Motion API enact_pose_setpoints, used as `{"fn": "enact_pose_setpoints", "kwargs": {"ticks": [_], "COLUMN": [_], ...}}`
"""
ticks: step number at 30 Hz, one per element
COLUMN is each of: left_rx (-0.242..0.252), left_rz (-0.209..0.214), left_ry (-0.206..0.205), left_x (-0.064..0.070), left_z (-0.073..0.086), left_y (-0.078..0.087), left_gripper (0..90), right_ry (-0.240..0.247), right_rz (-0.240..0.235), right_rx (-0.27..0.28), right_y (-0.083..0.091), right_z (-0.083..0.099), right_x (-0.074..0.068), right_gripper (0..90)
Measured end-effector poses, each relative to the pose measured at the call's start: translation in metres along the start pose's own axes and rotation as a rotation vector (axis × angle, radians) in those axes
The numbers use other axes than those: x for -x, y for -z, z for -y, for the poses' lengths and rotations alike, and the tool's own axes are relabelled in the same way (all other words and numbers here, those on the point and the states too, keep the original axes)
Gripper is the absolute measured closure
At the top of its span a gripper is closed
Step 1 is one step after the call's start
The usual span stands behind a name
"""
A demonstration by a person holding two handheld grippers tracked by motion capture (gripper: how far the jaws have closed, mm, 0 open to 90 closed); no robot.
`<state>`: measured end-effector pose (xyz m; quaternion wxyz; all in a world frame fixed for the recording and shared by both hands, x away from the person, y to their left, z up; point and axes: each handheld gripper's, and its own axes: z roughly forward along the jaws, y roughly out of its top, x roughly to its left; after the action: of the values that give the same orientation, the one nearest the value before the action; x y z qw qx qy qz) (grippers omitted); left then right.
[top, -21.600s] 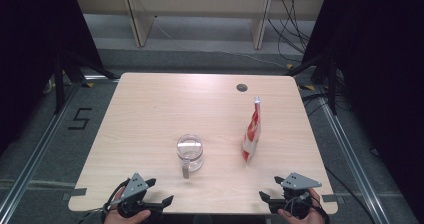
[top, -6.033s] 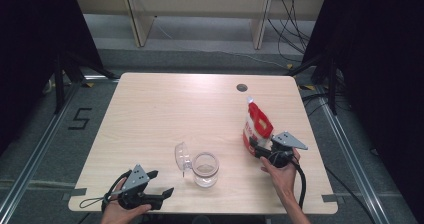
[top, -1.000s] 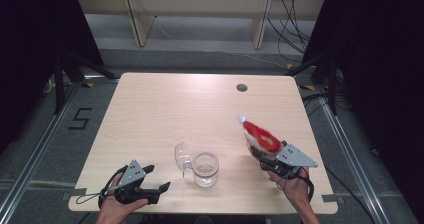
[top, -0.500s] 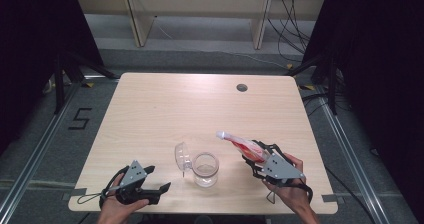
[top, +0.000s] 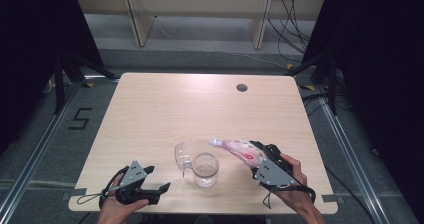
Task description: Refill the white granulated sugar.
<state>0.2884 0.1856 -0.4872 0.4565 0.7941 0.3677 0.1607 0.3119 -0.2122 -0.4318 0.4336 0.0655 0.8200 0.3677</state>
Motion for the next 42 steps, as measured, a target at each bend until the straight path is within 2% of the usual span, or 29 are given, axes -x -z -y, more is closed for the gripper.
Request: {"fn": "enact_pose_setpoints", "kwargs": {"ticks": [1, 4, 5, 7, 8, 13, 16, 19, 21, 22, 23, 24, 25, 26, 27, 28, 29, 30, 31, 32, 33, 35, 36, 37, 38, 39, 40, 41, 42], "left_rx": [0.0, -0.003, -0.011, -0.009, -0.008, 0.003, -0.012, 0.003, 0.002, -0.008, -0.001, -0.008, -0.008, -0.011, -0.011, -0.008, -0.008, -0.006, -0.006, 0.001, -0.009, -0.008, -0.008, -0.008, -0.009, -0.009, -0.01, -0.002, -0.003], "left_rz": [0.0, -0.001, -0.002, -0.005, -0.003, 0.0, -0.004, -0.001, -0.004, -0.005, -0.005, -0.007, -0.007, -0.008, -0.008, -0.009, -0.009, -0.011, -0.011, -0.012, -0.013, -0.015, -0.022, -0.022, -0.018, -0.018, -0.018, -0.017, -0.021], "left_ry": [0.0, -0.005, -0.015, -0.012, 0.008, 0.016, 0.008, 0.015, 0.014, 0.005, 0.013, -0.007, -0.007, -0.02, -0.018, -0.016, -0.016, 0.007, 0.007, 0.009, -0.015, -0.012, -0.013, -0.013, -0.016, -0.016, -0.018, -0.009, -0.012], "left_x": [0.0, -0.001, -0.001, -0.001, 0.0, 0.001, 0.0, 0.001, 0.0, 0.0, 0.001, 0.0, 0.0, -0.001, 0.0, 0.0, 0.0, 0.001, 0.001, 0.001, -0.001, -0.001, 0.0, 0.0, -0.001, -0.001, -0.001, 0.0, 0.001], "left_z": [0.0, 0.0, 0.0, 0.0, 0.0, 0.0, 0.0, 0.0, 0.0, 0.0, 0.001, 0.001, 0.001, 0.0, 0.0, 0.0, 0.0, 0.001, 0.001, 0.001, 0.001, 0.001, 0.001, 0.001, 0.001, 0.001, 0.001, 0.001, 0.001], "left_y": [0.0, 0.001, 0.001, 0.001, 0.001, 0.001, 0.002, 0.001, 0.001, 0.002, 0.001, 0.002, 0.002, 0.003, 0.003, 0.003, 0.003, 0.003, 0.003, 0.003, 0.004, 0.004, 0.005, 0.005, 0.005, 0.005, 0.005, 0.004, 0.004], "left_gripper": [20.4, 20.4, 20.4, 20.4, 20.4, 20.4, 20.4, 20.4, 20.4, 20.4, 20.4, 20.4, 20.4, 20.4, 20.4, 20.4, 20.4, 20.4, 20.4, 20.4, 20.4, 20.5, 20.4, 20.4, 20.4, 20.4, 20.4, 20.4, 20.4], "right_ry": [0.0, 0.058, 0.058, 0.089, 0.1, 0.134, 0.208, 0.26, 0.265, 0.287, 0.18, 0.286, 0.286, 0.33, 0.266, 0.34, 0.34, 0.283, 0.283, 0.364, 0.359, 0.356, 0.399, 0.399, 0.325, 0.325, 0.303, 0.381, 0.381], "right_rz": [0.0, 0.002, 0.002, 0.004, 0.005, 0.003, 0.02, 0.035, 0.037, 0.041, 0.025, 0.044, 0.044, 0.054, 0.046, 0.063, 0.063, 0.054, 0.054, 0.064, 0.065, 0.067, 0.071, 0.071, 0.056, 0.056, 0.058, 0.079, 0.079], "right_rx": [0.0, -0.029, -0.029, -0.04, -0.053, -0.064, -0.075, -0.089, -0.09, -0.097, -0.108, -0.091, -0.091, -0.092, -0.105, -0.116, -0.116, -0.124, -0.124, -0.117, -0.119, -0.132, -0.128, -0.128, -0.148, -0.148, -0.153, -0.158, -0.158], "right_y": [0.0, 0.002, 0.002, 0.001, 0.0, -0.001, -0.002, -0.002, -0.003, -0.002, -0.002, -0.001, -0.001, -0.001, -0.001, 0.001, 0.001, 0.002, 0.002, 0.003, 0.003, 0.003, 0.004, 0.004, 0.004, 0.004, 0.005, 0.005, 0.005], "right_z": [0.0, -0.003, -0.003, -0.004, -0.005, -0.009, -0.012, -0.016, -0.016, -0.017, -0.015, -0.019, -0.019, -0.021, -0.019, -0.023, -0.023, -0.023, -0.023, -0.026, -0.026, -0.026, -0.028, -0.028, -0.026, -0.026, -0.026, -0.028, -0.028], "right_x": [0.0, 0.0, 0.0, -0.002, -0.005, -0.008, -0.007, -0.006, -0.007, -0.007, -0.014, -0.008, -0.008, -0.006, -0.01, -0.007, -0.007, -0.011, -0.011, -0.007, -0.008, -0.01, -0.007, -0.007, -0.012, -0.012, -0.015, -0.011, -0.011], "right_gripper": [46.4, 46.4, 46.4, 46.5, 46.5, 46.6, 46.6, 46.7, 46.7, 46.7, 46.7, 46.7, 46.7, 46.7, 46.7, 46.8, 46.8, 46.8, 46.8, 46.8, 46.8, 46.9, 46.9, 46.9, 46.9, 46.9, 46.9, 47.0, 47.0]}}
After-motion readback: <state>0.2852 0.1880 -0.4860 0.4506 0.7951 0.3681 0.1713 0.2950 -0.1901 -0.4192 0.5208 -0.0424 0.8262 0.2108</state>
